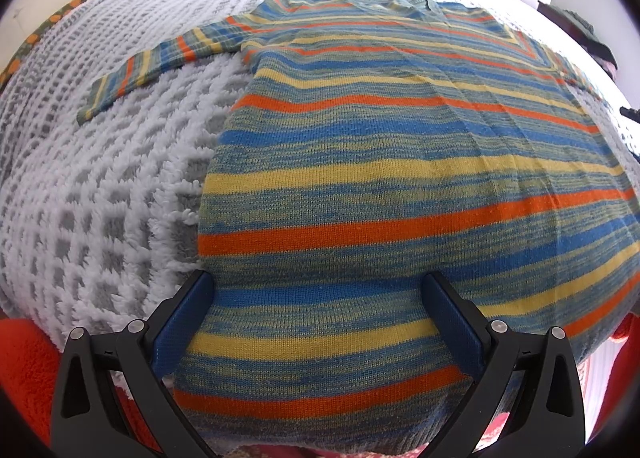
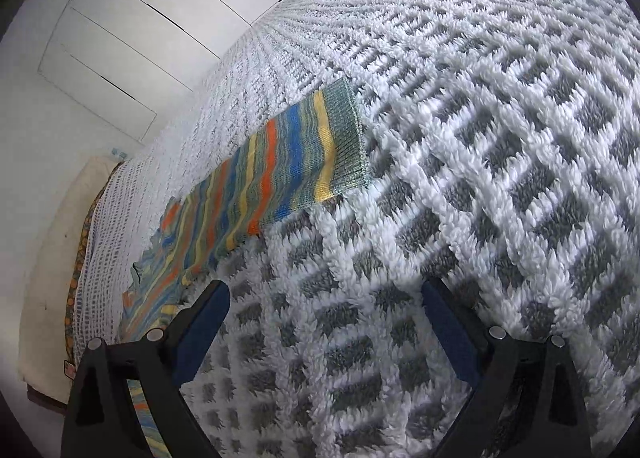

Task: Fold small clothes
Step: 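Move the right gripper to the folded sleeve cuff while the left gripper rests on the hem, then close the right gripper on the striped sleeve cuff and lift it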

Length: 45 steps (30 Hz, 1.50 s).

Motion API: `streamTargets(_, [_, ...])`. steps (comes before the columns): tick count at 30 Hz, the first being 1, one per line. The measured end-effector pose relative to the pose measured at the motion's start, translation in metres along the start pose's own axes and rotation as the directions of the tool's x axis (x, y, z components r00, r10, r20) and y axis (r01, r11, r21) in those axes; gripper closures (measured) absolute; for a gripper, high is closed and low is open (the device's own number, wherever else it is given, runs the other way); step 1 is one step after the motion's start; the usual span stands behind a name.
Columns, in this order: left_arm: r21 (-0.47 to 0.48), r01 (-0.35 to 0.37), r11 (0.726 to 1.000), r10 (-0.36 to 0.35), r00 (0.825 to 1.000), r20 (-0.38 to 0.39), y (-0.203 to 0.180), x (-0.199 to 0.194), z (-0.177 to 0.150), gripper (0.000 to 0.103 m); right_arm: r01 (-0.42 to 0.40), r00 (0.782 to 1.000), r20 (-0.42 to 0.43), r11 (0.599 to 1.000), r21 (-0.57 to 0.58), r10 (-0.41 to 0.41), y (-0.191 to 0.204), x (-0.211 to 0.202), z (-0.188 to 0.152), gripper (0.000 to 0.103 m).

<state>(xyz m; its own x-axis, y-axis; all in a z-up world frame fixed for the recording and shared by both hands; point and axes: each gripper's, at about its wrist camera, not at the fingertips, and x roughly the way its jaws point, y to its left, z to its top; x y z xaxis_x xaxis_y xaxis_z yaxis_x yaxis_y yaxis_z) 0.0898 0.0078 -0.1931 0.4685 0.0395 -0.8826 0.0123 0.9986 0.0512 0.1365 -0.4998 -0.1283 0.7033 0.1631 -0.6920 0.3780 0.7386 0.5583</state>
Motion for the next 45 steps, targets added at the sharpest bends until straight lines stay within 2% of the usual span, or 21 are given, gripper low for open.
streamTargets(7, [-0.001,-0.001,1.000,0.001,1.000,0.000,0.001,-0.001,0.000,0.000,-0.003,1.000,0.001,1.000,-0.014,0.003,0.000,0.000,-0.003,0.005])
streamTargets(8, [-0.001,0.001,1.000,-0.001,1.000,0.000,0.001,-0.001,0.000,0.000,0.001,1.000,-0.012,1.000,-0.004,-0.001,0.001,0.001,-0.001,0.005])
streamTargets(11, [-0.001,0.002,1.000,-0.002,1.000,0.001,0.000,0.000,0.000,0.000,0.009,0.991,-0.133,0.997,0.078,0.002,0.001,0.009,0.025,0.005])
streamTargets(12, [-0.001,0.002,1.000,-0.002,1.000,0.001,0.000,0.000,0.000,0.000,-0.005,0.987,-0.157,0.992,0.124,0.024,-0.001,0.007,0.036,0.005])
streamTargets(13, [-0.001,0.001,1.000,-0.001,1.000,0.001,0.000,0.000,0.000,0.000,-0.029,0.988,-0.145,0.985,0.172,0.055,-0.004,0.002,0.046,0.005])
streamTargets(15, [-0.002,-0.004,1.000,0.004,1.000,-0.002,-0.001,0.001,0.001,0.000,-0.095,0.989,-0.083,0.958,0.271,0.122,-0.013,-0.009,0.063,0.005])
streamTargets(18, [-0.006,-0.008,1.000,0.008,1.000,-0.002,-0.001,0.002,0.002,0.000,-0.248,0.958,-0.029,0.877,0.411,0.284,-0.023,-0.005,0.067,0.005])
streamTargets(20, [-0.005,-0.009,1.000,0.009,1.000,-0.001,-0.001,0.002,0.002,0.000,-0.268,0.945,-0.043,0.845,0.463,0.323,-0.024,0.009,0.061,0.005])
streamTargets(23, [-0.003,-0.007,1.000,0.007,1.000,0.000,-0.001,0.002,0.002,0.000,-0.246,0.947,-0.064,0.838,0.487,0.316,-0.025,0.035,0.053,0.006])
streamTargets(26, [-0.003,-0.008,1.000,0.008,1.000,0.000,-0.001,0.002,0.002,0.000,-0.300,0.941,0.015,0.812,0.501,0.338,-0.027,0.046,0.057,0.008])
streamTargets(28, [-0.004,-0.008,1.000,0.008,1.000,0.000,-0.001,0.002,0.002,0.000,-0.244,0.962,0.022,0.823,0.512,0.271,-0.033,0.054,0.057,0.017])
streamTargets(30, [-0.005,-0.007,1.000,0.007,1.000,0.000,-0.001,0.002,0.002,0.000,-0.197,0.976,0.033,0.805,0.559,0.217,-0.043,0.059,0.052,0.035])
streamTargets(31, [-0.005,-0.008,1.000,0.008,1.000,0.000,-0.001,0.002,0.002,0.000,-0.194,0.978,0.046,0.801,0.567,0.204,-0.045,0.060,0.050,0.036])
streamTargets(33, [-0.004,-0.009,1.000,0.009,1.000,0.000,-0.001,0.002,0.002,0.000,-0.190,0.979,0.050,0.808,0.558,0.196,-0.045,0.063,0.053,0.040])
streamTargets(34, [-0.003,-0.010,1.000,0.010,1.000,0.000,-0.001,0.002,0.002,0.000,-0.180,0.981,0.043,0.818,0.546,0.188,-0.044,0.064,0.056,0.047])
streamTargets(35, [-0.003,-0.009,1.000,0.009,1.000,0.000,0.000,0.002,0.002,0.000,-0.163,0.984,0.031,0.833,0.529,0.173,-0.041,0.065,0.061,0.079])
streamTargets(36, [-0.004,-0.009,1.000,0.009,1.000,0.000,0.000,0.002,0.002,0.000,-0.128,0.990,0.012,0.857,0.499,0.140,-0.037,0.064,0.065,0.097])
streamTargets(39, [-0.006,-0.006,1.000,0.006,1.000,0.001,0.000,0.001,0.001,0.000,-0.077,0.997,0.033,0.909,0.410,0.070,-0.018,0.050,0.076,0.097])
streamTargets(41, [-0.006,-0.004,1.000,0.004,1.000,0.003,0.000,0.002,0.001,0.000,-0.069,0.997,0.052,0.959,0.275,0.056,0.017,0.036,0.086,0.097])
streamTargets(43, [-0.006,-0.004,1.000,0.004,1.000,0.005,0.000,0.002,0.001,0.000,-0.097,0.994,0.054,0.988,0.118,0.092,0.066,0.023,0.094,0.097])
streamTargets(45, [-0.007,-0.002,1.000,0.002,1.000,0.004,0.000,0.002,0.001,0.000,-0.166,0.986,0.024,0.985,-0.036,0.167,0.125,0.018,0.097,0.097])
